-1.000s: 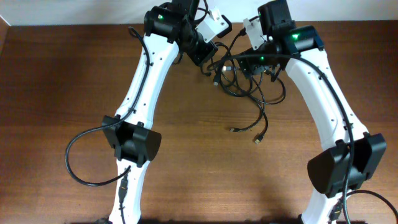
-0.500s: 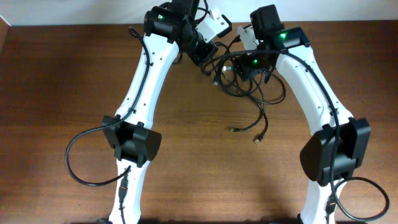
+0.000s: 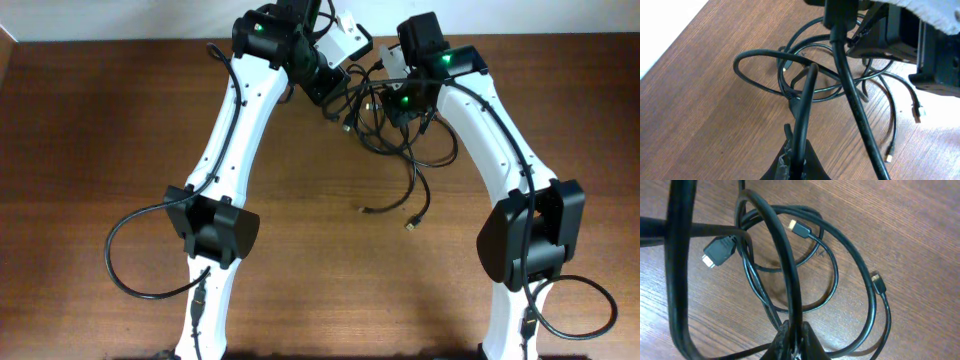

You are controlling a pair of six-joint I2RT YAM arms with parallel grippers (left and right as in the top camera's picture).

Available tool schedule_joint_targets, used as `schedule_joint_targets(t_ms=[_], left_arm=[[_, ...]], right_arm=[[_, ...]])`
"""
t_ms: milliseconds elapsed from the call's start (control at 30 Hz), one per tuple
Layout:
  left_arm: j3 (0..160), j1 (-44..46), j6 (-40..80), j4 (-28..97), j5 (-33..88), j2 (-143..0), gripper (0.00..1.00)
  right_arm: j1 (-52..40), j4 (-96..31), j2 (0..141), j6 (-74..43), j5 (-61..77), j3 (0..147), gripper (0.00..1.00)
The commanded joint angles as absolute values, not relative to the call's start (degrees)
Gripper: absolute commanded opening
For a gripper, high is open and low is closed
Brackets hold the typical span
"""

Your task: Untangle cables

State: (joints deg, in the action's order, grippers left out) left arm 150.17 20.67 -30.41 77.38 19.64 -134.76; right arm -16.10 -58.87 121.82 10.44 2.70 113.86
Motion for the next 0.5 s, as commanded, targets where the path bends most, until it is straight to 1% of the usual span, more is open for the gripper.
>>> schedule_joint_targets(t_ms=[0,133,467], left_arm=[[150.8,20.7,-29.6,77.2,19.0,-134.2,0.0],[150.8,20.7,-29.2,77.7,16.4,-134.2,0.0],[150.8,20.7,-29.2,77.7,16.5,-134.2,0.0]], right_arm=[[-16.0,-58.4,122.3,10.0,2.5,113.8,0.04],[-15.8,-58.1,121.6,10.0,0.5,114.0,0.04],[-12.4,-59.5,110.6,10.0,0.4,114.6,0.04]])
